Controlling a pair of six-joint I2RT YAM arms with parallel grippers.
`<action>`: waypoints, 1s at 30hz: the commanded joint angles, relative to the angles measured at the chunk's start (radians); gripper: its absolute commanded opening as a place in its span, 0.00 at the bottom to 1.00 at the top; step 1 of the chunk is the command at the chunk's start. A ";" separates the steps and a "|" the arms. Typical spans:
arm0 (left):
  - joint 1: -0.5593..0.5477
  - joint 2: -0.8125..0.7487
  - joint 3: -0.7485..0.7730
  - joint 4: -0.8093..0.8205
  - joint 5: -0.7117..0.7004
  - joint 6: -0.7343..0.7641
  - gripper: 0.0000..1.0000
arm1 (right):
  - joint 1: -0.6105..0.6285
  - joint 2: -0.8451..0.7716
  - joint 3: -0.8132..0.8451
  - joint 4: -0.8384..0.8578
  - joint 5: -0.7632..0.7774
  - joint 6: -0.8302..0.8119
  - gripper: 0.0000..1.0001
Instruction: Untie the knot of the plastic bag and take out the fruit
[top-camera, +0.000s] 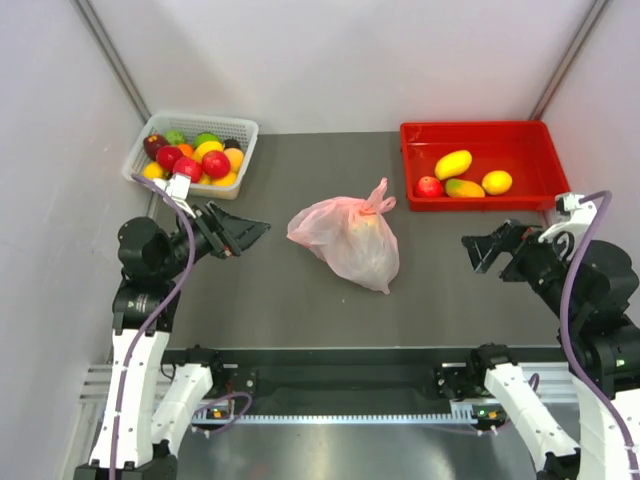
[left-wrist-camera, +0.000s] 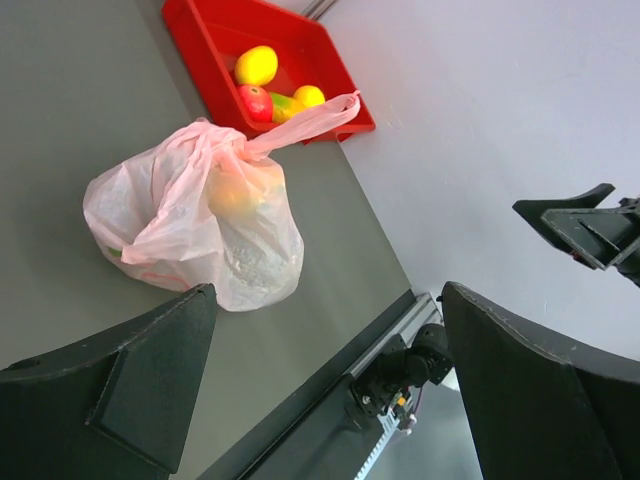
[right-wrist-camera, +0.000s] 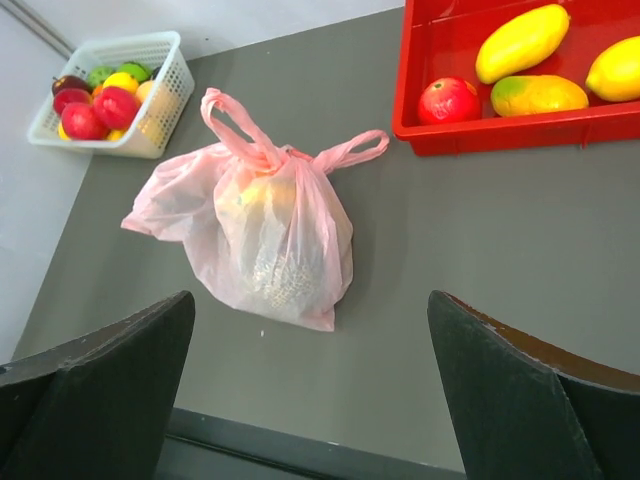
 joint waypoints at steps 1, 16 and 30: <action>-0.002 0.024 0.042 0.005 0.025 0.037 0.99 | 0.003 -0.017 -0.016 0.020 -0.033 -0.051 1.00; -0.528 0.459 0.457 -0.236 -0.564 0.353 0.97 | 0.003 0.024 -0.172 0.121 -0.085 -0.088 1.00; -0.638 1.016 0.792 -0.259 -0.925 0.581 0.98 | 0.004 0.012 -0.231 0.121 -0.066 -0.111 1.00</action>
